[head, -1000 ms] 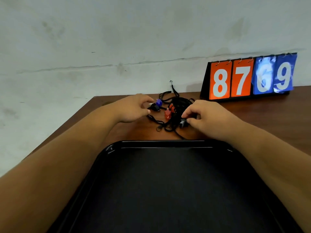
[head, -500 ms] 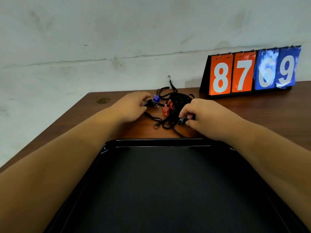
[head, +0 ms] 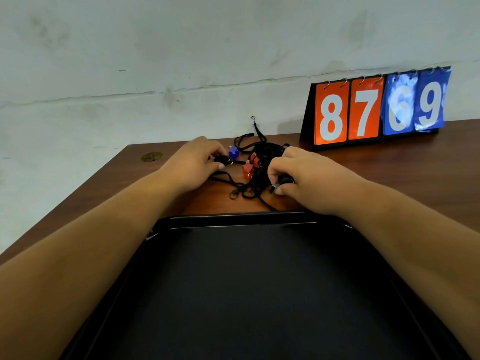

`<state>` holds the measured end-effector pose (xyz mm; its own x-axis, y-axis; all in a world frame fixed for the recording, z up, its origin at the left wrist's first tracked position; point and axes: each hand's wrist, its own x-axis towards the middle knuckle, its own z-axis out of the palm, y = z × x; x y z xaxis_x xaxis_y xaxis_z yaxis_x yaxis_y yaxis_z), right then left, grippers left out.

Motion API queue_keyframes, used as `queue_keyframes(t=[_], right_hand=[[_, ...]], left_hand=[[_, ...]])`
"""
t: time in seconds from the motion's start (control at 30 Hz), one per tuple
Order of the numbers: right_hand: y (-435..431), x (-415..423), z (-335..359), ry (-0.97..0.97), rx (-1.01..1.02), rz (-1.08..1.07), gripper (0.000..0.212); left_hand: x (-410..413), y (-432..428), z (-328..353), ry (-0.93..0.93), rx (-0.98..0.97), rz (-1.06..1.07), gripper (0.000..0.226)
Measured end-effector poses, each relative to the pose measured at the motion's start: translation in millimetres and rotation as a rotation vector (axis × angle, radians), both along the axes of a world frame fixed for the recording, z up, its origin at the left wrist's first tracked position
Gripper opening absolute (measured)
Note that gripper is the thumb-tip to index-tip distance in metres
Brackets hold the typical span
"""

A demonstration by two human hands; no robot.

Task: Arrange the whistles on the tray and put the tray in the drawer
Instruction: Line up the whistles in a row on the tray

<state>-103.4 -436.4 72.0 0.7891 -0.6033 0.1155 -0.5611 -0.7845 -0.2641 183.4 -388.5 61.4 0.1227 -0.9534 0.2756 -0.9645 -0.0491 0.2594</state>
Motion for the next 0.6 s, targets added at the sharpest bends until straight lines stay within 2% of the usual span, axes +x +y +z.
queue_keyframes(t=[0.13, 0.27, 0.4, 0.47, 0.6], right_hand=[[2, -1, 1, -0.133, -0.009, -0.009, 0.014], [9, -5, 7, -0.227, 0.018, -0.023, 0.014], [16, -12, 15, -0.245, 0.024, -0.064, 0.032], [22, -17, 20, -0.265, 0.033, -0.074, 0.031], [35, -28, 26, -0.418, 0.221, -0.114, 0.022]], left_hand=[[-6, 6, 9, 0.125, -0.076, -0.001, 0.021], [-18, 25, 30, 0.209, -0.071, -0.027, 0.022], [-38, 60, 58, 0.316, -0.027, -0.071, 0.027], [-47, 80, 70, 0.329, -0.02, -0.08, 0.029], [-53, 124, 81, 0.45, -0.046, -0.063, 0.027]])
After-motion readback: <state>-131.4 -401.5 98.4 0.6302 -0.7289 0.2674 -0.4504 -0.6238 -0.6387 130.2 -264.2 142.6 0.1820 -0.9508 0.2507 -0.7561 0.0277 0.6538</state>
